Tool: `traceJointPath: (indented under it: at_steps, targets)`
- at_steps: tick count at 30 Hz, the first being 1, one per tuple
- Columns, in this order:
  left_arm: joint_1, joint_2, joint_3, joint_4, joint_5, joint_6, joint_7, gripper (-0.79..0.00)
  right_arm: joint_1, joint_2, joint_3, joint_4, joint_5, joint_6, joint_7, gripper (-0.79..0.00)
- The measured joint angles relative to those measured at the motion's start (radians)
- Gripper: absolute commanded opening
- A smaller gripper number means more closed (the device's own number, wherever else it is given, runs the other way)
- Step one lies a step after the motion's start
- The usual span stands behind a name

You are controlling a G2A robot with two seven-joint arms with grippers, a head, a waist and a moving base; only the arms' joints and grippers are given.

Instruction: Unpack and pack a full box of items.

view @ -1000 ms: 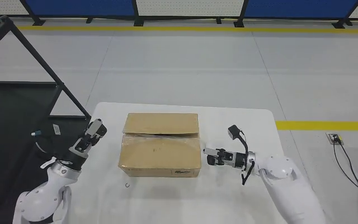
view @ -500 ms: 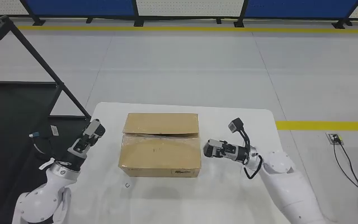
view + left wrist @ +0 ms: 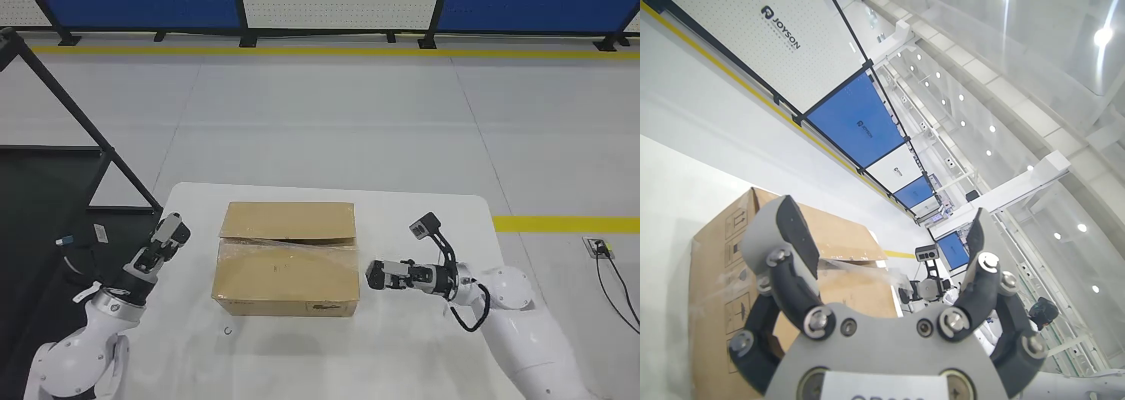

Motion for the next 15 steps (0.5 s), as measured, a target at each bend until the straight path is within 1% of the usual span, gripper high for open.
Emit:
traceJointPath:
  at_steps: [4,10,15]
  targets:
    - [0.002,0.003,0.002,0.001,-0.003,-0.001,0.005,0.000,-0.018,0.007,0.008,-0.040,0.018,-0.002,0.042,0.000]
    - [0.004,0.008,0.009,0.005,-0.005,-0.003,0.006,0.000,-0.037,0.014,0.010,-0.090,0.046,0.011,0.055,0.000]
    - [0.006,0.012,0.011,0.006,-0.009,-0.003,0.009,0.000,-0.031,0.015,-0.006,-0.100,0.098,0.060,0.093,0.000]
